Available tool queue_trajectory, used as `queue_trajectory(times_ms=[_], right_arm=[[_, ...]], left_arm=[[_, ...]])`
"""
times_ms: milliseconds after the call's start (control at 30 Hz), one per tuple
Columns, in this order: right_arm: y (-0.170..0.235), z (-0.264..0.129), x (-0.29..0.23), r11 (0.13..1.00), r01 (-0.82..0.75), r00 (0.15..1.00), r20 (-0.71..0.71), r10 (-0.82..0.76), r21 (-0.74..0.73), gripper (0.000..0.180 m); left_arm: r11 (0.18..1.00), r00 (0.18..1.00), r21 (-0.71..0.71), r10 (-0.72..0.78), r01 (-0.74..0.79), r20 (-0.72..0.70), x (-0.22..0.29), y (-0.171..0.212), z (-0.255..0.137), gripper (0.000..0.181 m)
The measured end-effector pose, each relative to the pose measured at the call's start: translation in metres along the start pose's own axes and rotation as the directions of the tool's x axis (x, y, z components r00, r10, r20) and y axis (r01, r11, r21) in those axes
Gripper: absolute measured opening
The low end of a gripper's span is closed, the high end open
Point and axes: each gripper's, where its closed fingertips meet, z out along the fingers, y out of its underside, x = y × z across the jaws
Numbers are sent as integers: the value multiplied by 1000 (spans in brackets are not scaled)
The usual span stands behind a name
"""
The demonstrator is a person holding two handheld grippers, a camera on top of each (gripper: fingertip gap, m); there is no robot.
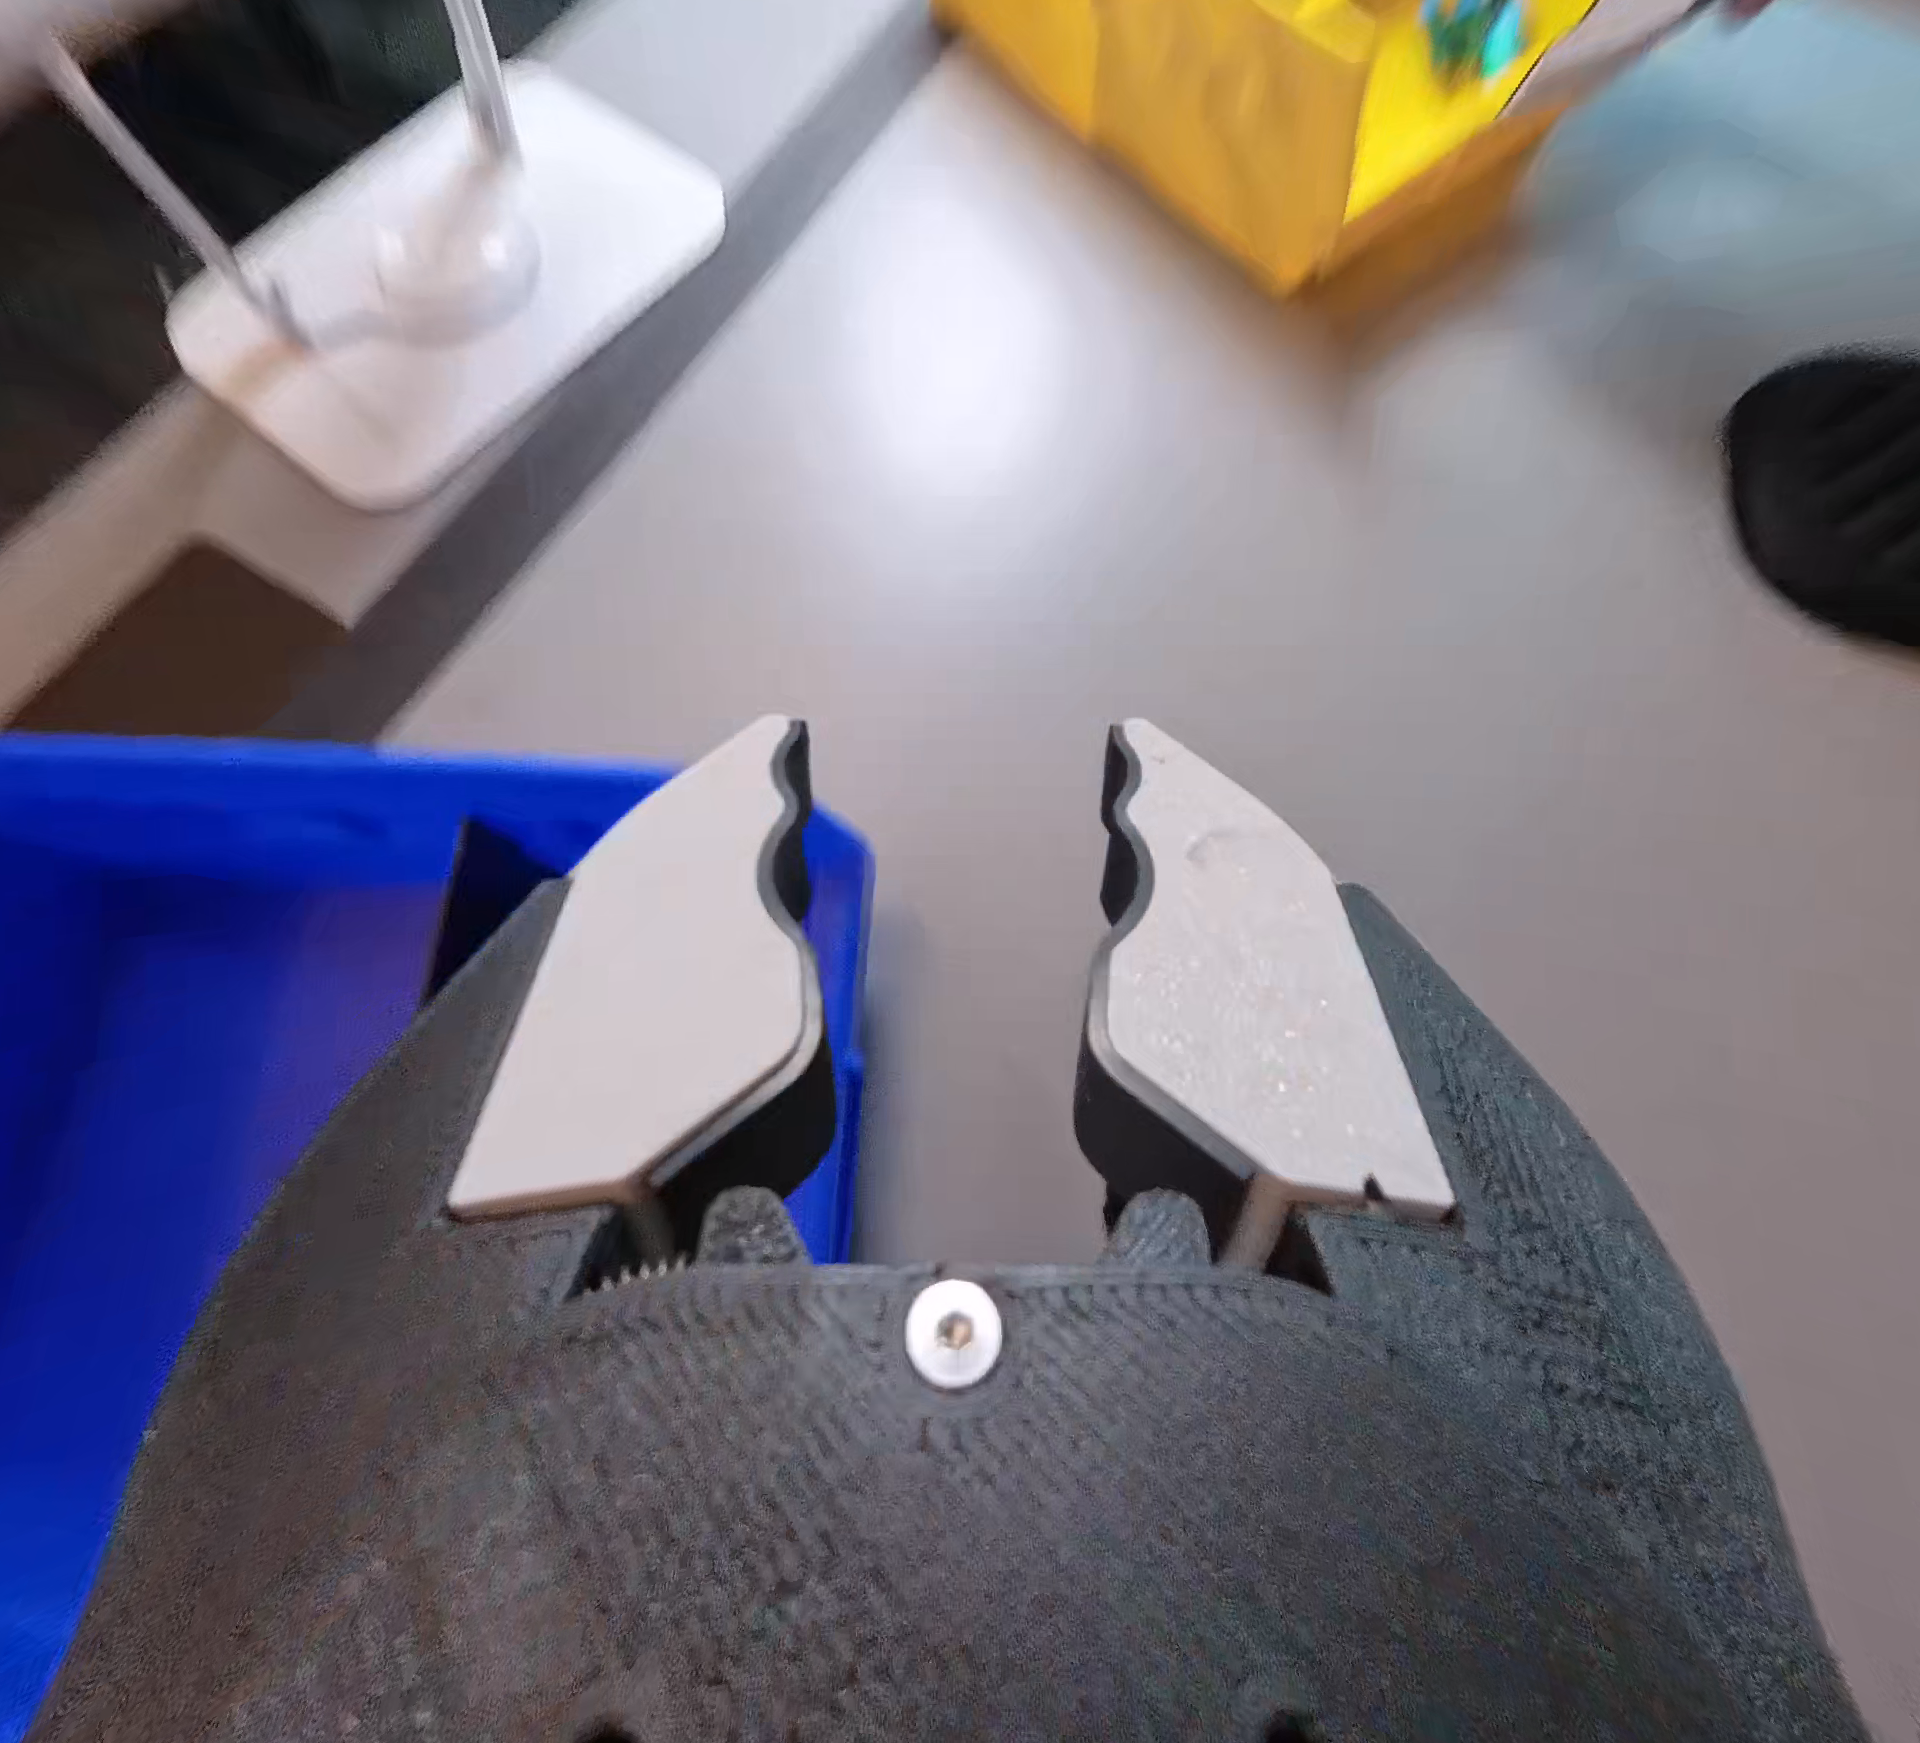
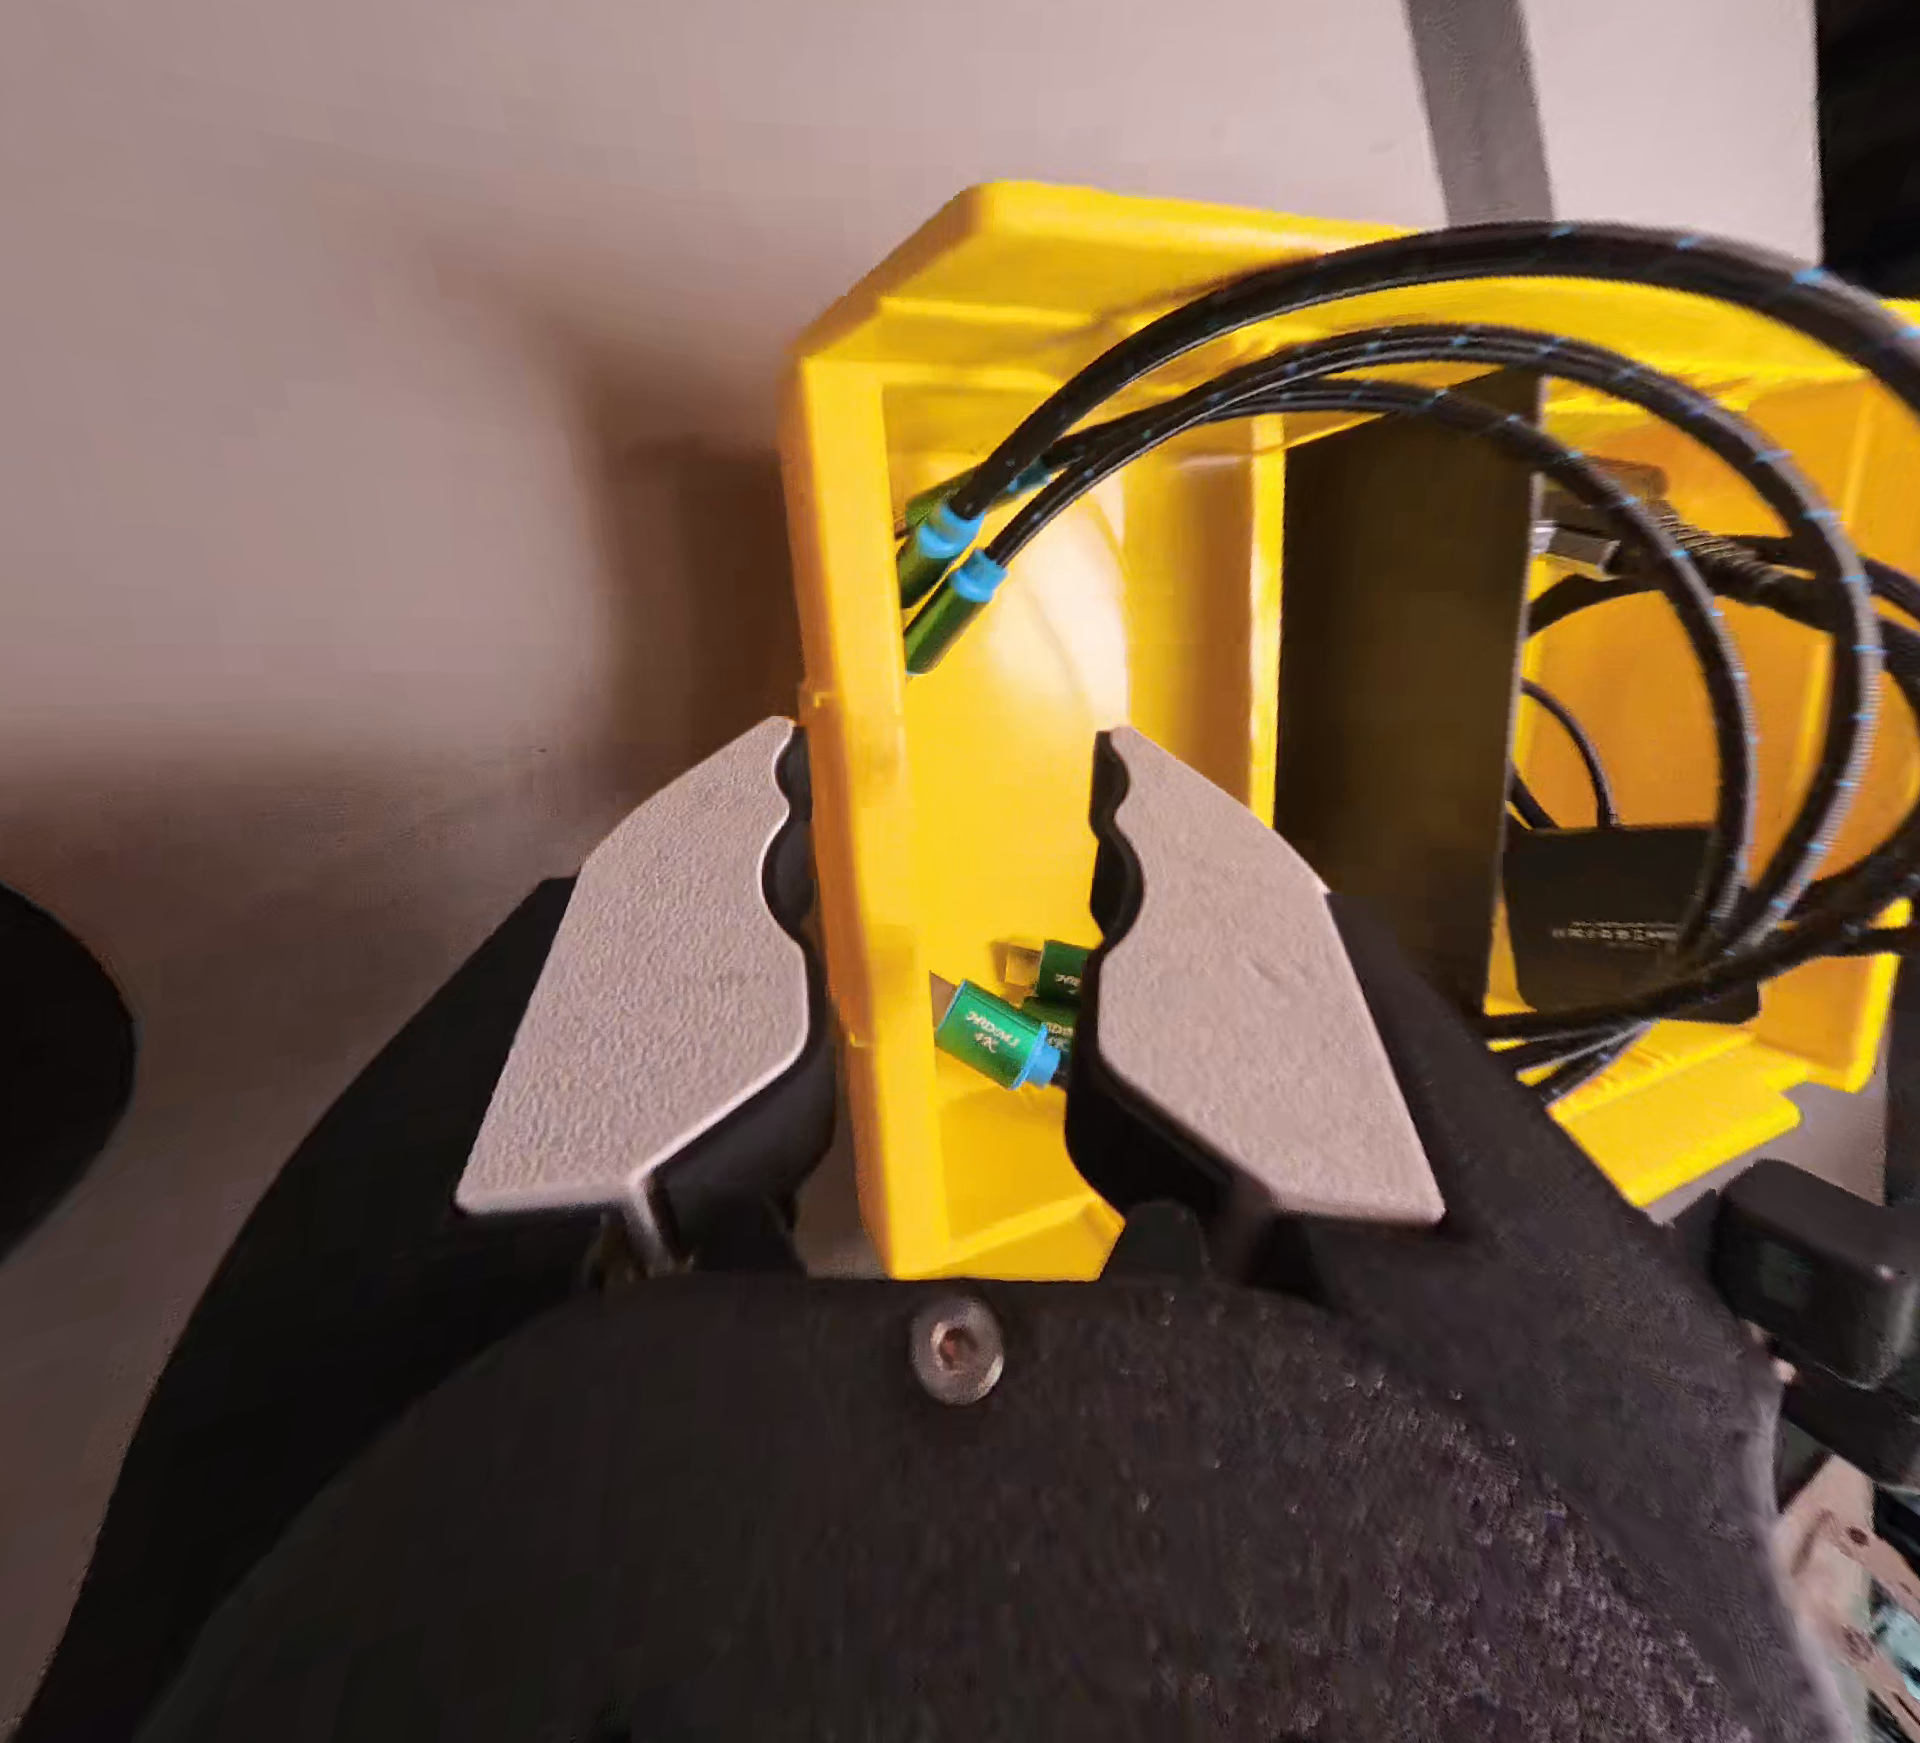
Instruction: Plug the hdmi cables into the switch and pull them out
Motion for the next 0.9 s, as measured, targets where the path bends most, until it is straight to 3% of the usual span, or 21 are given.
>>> queue_trajectory(times_ms=[133, 233, 333, 400, 700, 900], right_arm=[[10, 24, -11, 996, 46, 999, 19, -45, -75, 52], [9, 43, -14, 991, 79, 997, 29, -76, -106, 45], [1, 54, -16, 987, 114, 993, 20, -112, -112, 36], [-4, 55, -16, 983, 147, 989, -17, -150, -111, 33], [-30, 41, -70, 964, 264, 962, -68, -263, 8, 29], [-52, 26, -124, 929, 361, 931, -92, -353, 87, 29]], left_arm=[[951, 998, -310, 0, 20, 65, -10, 79, 19, 63], [892, 994, -452, 23, 27, 105, -18, 123, 28, 68], [843, 979, -538, 101, 10, 176, -34, 144, 29, 52], [824, 958, -566, 179, -21, 225, -47, 149, 30, 29], [858, 941, -482, 292, -178, 173, -28, 128, 58, 27], [834, 912, -418, 410, -361, 29, 26, 98, 89, 28]])
